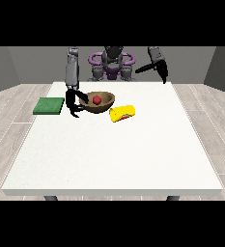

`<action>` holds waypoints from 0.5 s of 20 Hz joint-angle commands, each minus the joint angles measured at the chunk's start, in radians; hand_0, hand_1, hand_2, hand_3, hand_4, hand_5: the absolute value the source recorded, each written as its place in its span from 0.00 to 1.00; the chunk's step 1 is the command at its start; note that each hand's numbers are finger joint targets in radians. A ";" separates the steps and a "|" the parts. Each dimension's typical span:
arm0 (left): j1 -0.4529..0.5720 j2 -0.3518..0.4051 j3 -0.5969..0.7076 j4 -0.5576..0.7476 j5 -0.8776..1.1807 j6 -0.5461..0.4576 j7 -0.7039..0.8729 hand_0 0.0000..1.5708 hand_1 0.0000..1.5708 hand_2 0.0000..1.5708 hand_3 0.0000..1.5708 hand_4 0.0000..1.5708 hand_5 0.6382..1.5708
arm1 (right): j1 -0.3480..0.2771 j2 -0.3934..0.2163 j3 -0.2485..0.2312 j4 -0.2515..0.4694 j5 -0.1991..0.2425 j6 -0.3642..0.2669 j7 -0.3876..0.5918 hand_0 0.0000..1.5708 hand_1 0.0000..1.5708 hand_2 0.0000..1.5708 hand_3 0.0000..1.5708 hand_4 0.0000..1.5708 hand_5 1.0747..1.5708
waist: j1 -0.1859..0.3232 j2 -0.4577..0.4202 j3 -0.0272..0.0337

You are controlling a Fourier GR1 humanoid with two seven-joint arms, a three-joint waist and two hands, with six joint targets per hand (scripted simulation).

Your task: Pick the cup and pour the ball into the bowl, then pick the bowl and place it on the pad

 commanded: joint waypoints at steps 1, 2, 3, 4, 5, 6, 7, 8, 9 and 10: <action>0.015 0.043 0.058 0.056 0.033 -0.021 0.002 0.00 0.00 0.00 0.00 0.00 1.00 | -0.007 0.005 0.047 0.020 0.042 -0.056 0.136 1.00 1.00 1.00 1.00 0.65 0.97 | -0.048 -0.050 0.0172; 0.037 0.031 0.035 0.021 0.023 -0.018 -0.005 0.00 0.00 0.00 0.00 0.00 1.00 | -0.027 -0.027 0.026 0.036 0.027 -0.047 0.166 1.00 1.00 1.00 1.00 0.65 0.97 | -0.020 -0.049 0.0178; 0.037 0.021 0.051 0.039 0.036 -0.006 -0.017 0.00 0.00 0.00 0.00 0.00 1.00 | -0.046 -0.011 0.040 0.019 0.031 -0.044 0.169 1.00 1.00 1.00 1.00 0.65 0.97 | -0.043 -0.043 0.0179; 0.069 0.034 0.058 0.065 0.037 -0.015 -0.020 0.00 0.00 0.00 0.00 0.00 1.00 | -0.035 0.005 0.059 0.014 0.044 -0.073 0.233 1.00 1.00 1.00 1.00 0.65 0.96 | -0.064 -0.105 0.0176; 0.042 0.035 0.043 0.031 0.028 -0.017 -0.017 0.00 0.00 0.00 0.00 0.00 1.00 | -0.083 -0.005 0.043 0.020 0.041 -0.101 0.219 1.00 1.00 1.00 1.00 0.65 0.97 | -0.025 -0.053 0.0180; 0.055 0.023 0.047 0.061 0.021 0.005 -0.006 0.00 0.00 0.00 0.00 0.00 1.00 | -0.099 -0.009 0.061 0.011 0.044 -0.080 0.301 1.00 1.00 1.00 1.00 0.66 0.97 | -0.056 -0.094 0.0178; 0.047 0.047 0.080 0.102 0.035 0.001 -0.044 0.00 0.00 0.00 0.00 0.00 1.00 | -0.115 -0.001 0.057 -0.017 0.027 -0.062 0.320 1.00 1.00 1.00 1.00 0.66 0.98 | -0.094 -0.083 0.0177; 0.113 0.060 0.091 0.108 0.054 -0.022 -0.099 0.00 0.00 0.00 0.00 0.00 1.00 | -0.108 -0.047 0.044 -0.025 0.010 -0.014 0.351 1.00 1.00 1.00 1.00 0.67 0.96 | -0.095 -0.110 0.0174; 0.137 0.060 0.092 0.117 0.055 -0.026 -0.078 0.00 0.00 0.00 0.00 0.00 1.00 | -0.097 -0.052 0.055 -0.031 0.015 -0.005 0.381 1.00 1.00 1.00 1.00 0.67 0.96 | -0.106 -0.157 0.0174; 0.095 0.039 0.077 0.087 0.034 0.014 -0.025 0.00 0.00 0.00 0.00 0.00 1.00 | -0.074 -0.046 0.033 -0.028 -0.002 -0.012 0.337 1.00 1.00 1.00 1.00 0.67 0.96 | -0.106 -0.123 0.0181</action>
